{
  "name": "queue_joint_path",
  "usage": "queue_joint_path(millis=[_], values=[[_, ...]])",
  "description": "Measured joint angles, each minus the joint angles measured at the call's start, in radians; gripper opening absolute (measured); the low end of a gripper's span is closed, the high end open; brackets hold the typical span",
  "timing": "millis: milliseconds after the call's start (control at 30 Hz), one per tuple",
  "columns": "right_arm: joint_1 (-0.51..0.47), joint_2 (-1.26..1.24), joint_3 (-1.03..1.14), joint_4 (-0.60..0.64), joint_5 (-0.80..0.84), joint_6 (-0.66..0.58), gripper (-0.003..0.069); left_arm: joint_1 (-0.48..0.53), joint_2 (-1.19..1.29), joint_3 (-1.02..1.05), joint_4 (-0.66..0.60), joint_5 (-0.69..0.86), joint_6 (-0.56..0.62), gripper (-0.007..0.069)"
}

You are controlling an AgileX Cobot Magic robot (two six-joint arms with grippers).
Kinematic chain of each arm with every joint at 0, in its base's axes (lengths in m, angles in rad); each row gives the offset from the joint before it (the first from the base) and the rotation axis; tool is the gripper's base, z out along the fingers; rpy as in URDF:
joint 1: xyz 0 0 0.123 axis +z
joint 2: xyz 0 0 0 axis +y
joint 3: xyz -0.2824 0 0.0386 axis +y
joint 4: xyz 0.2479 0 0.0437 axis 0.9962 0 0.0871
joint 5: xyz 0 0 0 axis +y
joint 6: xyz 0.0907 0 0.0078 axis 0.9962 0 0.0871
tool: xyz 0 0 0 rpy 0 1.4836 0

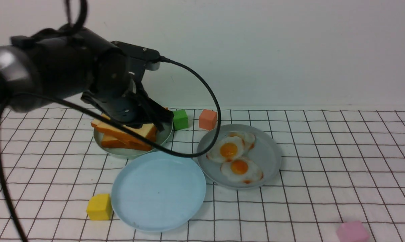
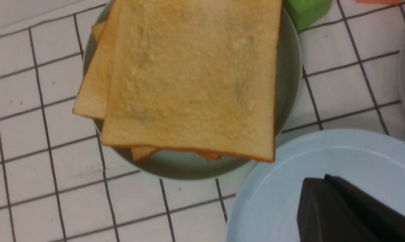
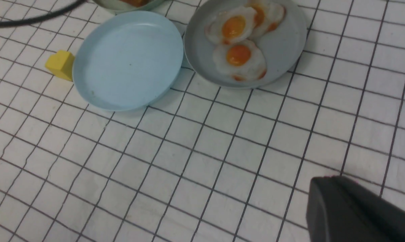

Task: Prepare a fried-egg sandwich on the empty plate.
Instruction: Use the left arm to grab a slice of bread

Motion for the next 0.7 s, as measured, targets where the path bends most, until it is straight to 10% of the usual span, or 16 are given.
queue_joint_path(millis=[400, 700], values=[[0.002, 0.010, -0.055, 0.061, -0.020, -0.062, 0.0013, -0.001, 0.237, -0.136, 0.221, -0.132, -0.002, 0.0450], [0.003, 0.010, -0.055, 0.064, 0.015, -0.062, 0.0018, -0.001, 0.334, -0.138, 0.462, -0.179, -0.201, 0.0521]])
